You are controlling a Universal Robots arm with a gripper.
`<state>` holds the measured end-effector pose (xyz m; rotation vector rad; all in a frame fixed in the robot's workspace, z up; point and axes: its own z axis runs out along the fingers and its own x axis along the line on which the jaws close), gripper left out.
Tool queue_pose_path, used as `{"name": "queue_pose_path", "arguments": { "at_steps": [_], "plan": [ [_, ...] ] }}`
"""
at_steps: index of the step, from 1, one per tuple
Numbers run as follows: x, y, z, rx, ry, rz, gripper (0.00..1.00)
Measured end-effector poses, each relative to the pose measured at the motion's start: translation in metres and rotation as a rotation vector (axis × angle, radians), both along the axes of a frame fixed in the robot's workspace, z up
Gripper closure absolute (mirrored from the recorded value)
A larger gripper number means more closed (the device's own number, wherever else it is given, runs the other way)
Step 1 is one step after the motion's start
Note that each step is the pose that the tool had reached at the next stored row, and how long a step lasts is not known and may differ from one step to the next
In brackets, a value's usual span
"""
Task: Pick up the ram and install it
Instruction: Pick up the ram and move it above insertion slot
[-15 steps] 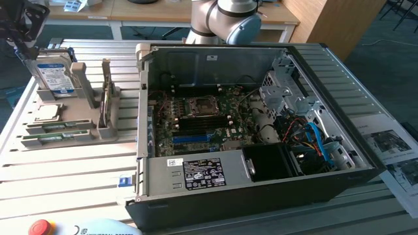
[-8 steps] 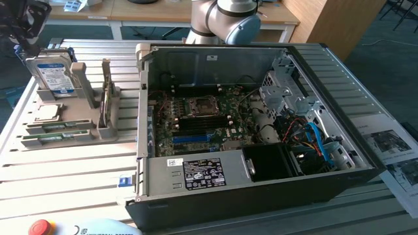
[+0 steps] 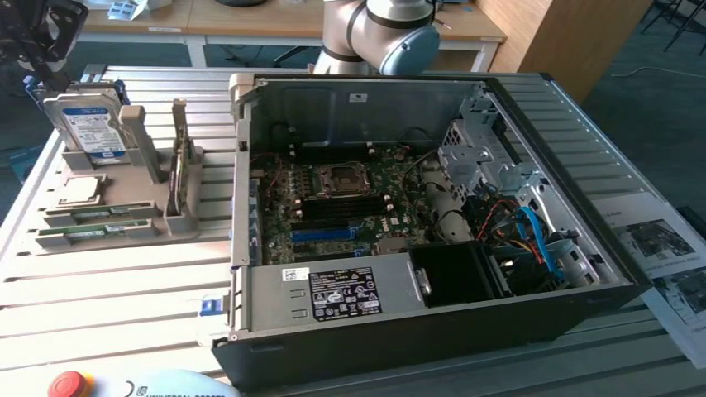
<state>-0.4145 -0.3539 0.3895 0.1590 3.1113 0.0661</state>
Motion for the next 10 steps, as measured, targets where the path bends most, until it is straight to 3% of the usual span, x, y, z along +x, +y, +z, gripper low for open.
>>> {"name": "queue_pose_path", "arguments": {
  "at_steps": [10],
  "plan": [
    [0.0000,0.0000,0.0000,0.0000,0.0001,0.000,0.89]
  ]
}}
